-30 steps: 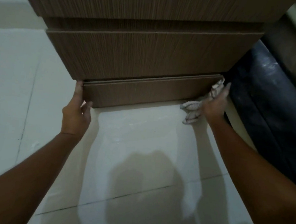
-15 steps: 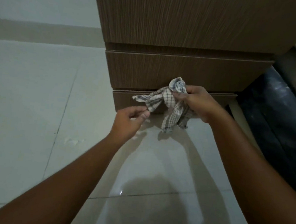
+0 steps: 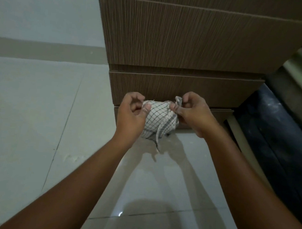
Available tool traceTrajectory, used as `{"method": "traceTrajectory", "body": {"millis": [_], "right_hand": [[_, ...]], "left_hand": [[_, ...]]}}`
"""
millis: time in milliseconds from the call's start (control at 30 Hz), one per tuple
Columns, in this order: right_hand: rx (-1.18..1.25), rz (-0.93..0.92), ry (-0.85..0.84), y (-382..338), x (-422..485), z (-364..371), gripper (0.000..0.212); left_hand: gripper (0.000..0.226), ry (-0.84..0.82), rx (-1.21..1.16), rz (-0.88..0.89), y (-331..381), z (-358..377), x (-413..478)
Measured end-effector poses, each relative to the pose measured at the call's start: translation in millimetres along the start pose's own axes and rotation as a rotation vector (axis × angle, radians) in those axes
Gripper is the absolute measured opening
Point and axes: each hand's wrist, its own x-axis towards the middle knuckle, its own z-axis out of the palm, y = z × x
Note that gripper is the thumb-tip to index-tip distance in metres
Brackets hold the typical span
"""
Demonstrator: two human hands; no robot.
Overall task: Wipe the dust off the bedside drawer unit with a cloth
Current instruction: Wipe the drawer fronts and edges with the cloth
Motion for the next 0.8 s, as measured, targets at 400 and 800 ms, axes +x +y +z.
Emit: {"method": "traceTrajectory", "body": {"millis": [400, 800], "right_hand": [[-0.953, -0.007, -0.227, -38.3, -11.2, -8.2, 0.033], [-0.881, 0.039, -0.491, -122.4, 7.3, -97.0, 0.025]], "left_hand": [[0.021, -0.388, 0.771, 0.197, 18.2, -6.4, 13.4], [0.018, -0.312, 0.217, -0.095, 92.9, 48.0, 18.5]]}}
